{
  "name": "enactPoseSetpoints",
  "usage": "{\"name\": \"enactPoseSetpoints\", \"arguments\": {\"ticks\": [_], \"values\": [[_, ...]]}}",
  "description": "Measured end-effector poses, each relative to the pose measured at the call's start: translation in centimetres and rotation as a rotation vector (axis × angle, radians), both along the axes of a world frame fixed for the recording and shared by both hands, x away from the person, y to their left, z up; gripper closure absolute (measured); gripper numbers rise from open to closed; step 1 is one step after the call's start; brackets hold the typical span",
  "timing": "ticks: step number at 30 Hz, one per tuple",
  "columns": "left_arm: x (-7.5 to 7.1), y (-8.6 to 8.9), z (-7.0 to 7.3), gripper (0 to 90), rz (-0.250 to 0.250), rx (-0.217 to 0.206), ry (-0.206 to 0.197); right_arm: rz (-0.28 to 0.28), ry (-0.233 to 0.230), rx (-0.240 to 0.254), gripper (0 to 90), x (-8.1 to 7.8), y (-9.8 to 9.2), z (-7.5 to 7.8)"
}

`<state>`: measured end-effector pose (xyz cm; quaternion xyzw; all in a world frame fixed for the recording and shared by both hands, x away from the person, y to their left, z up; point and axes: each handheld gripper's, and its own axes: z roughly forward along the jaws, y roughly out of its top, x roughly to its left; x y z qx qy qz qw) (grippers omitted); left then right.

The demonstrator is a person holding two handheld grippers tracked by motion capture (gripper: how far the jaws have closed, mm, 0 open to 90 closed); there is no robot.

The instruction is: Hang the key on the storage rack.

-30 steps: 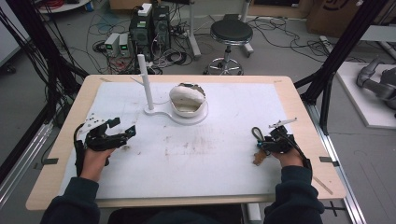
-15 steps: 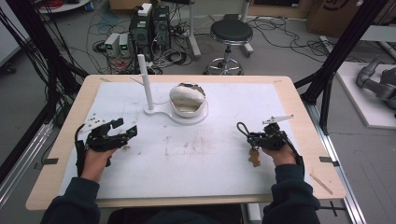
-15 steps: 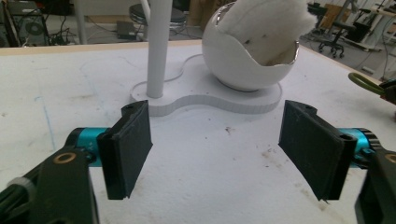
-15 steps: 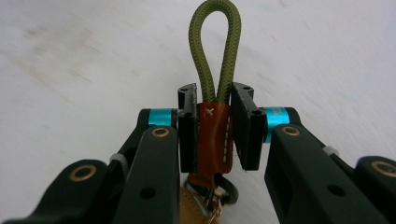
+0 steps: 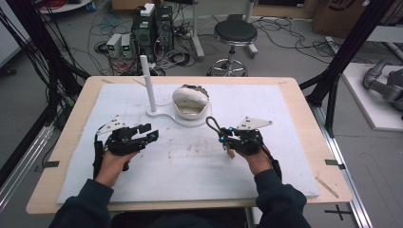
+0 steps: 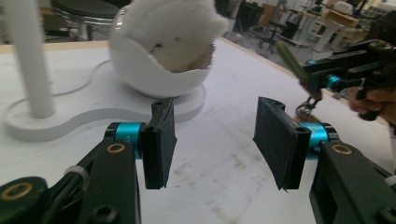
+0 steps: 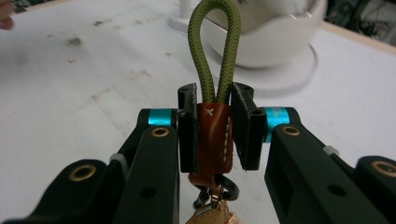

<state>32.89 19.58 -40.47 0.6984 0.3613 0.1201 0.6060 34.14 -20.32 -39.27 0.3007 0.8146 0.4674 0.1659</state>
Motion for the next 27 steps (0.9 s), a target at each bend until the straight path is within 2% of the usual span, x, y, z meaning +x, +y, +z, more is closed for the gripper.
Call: {"name": "enactPoseSetpoints", "arguments": {"ticks": [3, 4, 6, 8, 9, 15, 16, 18, 20, 22, 23, 25, 27], "values": [[0.0, -0.8, 0.1, 49.1, -0.020, -0.008, -0.003, 0.021, -0.023, 0.001, 74.3, -0.2, 1.1, 0.2], [0.3, -1.5, 0.3, 51.2, -0.043, -0.012, -0.001, 0.038, -0.039, 0.007, 74.3, -0.3, 2.1, 0.3], [0.4, -1.8, 0.5, 58.3, -0.053, -0.017, -0.008, 0.059, -0.047, 0.007, 74.3, -0.4, 2.9, 0.3], [1.3, -2.9, 1.3, 58.3, -0.060, -0.037, -0.020, 0.066, -0.054, 0.004, 74.3, -0.4, 3.5, 0.3], [1.3, -2.9, 1.3, 58.3, -0.060, -0.037, -0.020, 0.073, -0.059, 0.004, 74.3, -0.5, 3.8, 0.3], [2.9, -5.1, 2.1, 56.2, -0.105, -0.055, 0.012, 0.095, -0.085, 0.004, 74.2, -0.6, 4.5, 0.3], [3.2, -5.8, 2.2, 53.8, -0.118, -0.065, 0.027, 0.100, -0.088, 0.005, 74.2, -0.6, 4.6, 0.3], [3.4, -6.5, 2.2, 50.9, -0.132, -0.060, 0.041, 0.105, -0.092, 0.001, 74.2, -0.6, 4.6, 0.3], [3.5, -7.1, 2.2, 51.7, -0.151, -0.053, 0.054, 0.109, -0.094, 0.004, 74.1, -0.6, 4.7, 0.3], [3.6, -7.4, 2.1, 53.8, -0.160, -0.050, 0.058, 0.113, -0.093, 0.004, 74.1, -0.7, 4.7, 0.3], [3.7, -7.8, 2.0, 62.2, -0.180, -0.038, 0.060, 0.115, -0.090, 0.006, 74.1, -0.7, 4.7, 0.3], [3.7, -8.0, 2.0, 71.5, -0.188, -0.036, 0.058, 0.112, -0.091, 0.002, 74.1, -0.6, 4.7, 0.3], [3.8, -8.0, 1.9, 73.7, -0.191, -0.040, 0.060, 0.112, -0.087, 0.001, 74.1, -0.6, 4.7, 0.3]]}}
